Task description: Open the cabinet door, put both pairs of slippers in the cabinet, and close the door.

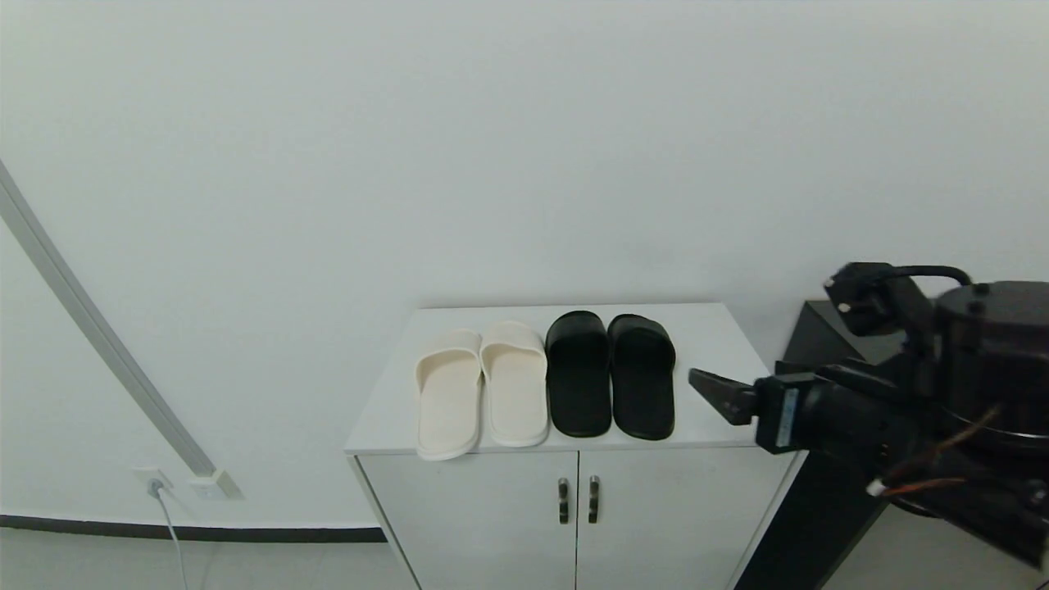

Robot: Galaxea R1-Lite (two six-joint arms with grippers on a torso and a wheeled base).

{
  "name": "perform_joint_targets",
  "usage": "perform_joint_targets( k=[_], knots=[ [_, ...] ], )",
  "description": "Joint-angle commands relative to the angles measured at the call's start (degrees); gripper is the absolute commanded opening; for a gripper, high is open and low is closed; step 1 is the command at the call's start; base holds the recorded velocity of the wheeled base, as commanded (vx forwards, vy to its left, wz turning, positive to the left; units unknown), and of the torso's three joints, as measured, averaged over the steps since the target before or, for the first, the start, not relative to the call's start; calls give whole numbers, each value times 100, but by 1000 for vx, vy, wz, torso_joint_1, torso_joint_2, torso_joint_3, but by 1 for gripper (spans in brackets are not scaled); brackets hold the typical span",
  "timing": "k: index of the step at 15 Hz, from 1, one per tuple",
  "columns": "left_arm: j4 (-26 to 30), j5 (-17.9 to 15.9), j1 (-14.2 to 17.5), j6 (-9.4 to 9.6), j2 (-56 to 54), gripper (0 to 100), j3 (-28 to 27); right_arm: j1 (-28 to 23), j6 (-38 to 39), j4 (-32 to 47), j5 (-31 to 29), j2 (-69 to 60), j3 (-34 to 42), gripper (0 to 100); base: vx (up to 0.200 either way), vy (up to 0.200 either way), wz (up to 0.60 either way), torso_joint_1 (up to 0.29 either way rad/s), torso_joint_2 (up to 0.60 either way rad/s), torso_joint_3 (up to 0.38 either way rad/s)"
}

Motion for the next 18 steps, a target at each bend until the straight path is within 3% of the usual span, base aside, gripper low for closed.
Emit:
perform_joint_targets(
  k=[1, 8, 18],
  knots=[
    [-1, 4, -5, -1, 1, 0, 1, 231, 32, -100, -460, 1311, -869, 100, 0, 0, 0, 0, 0, 0],
    [-1, 4, -5, -10, 1, 0, 1, 284, 32, -328, -1576, 3112, -2109, 100, 0, 0, 0, 0, 0, 0],
    [-1, 4, -5, -19, 1, 0, 1, -182, -38, -346, -1647, 4510, -3638, 100, 0, 0, 0, 0, 0, 0]
  ],
)
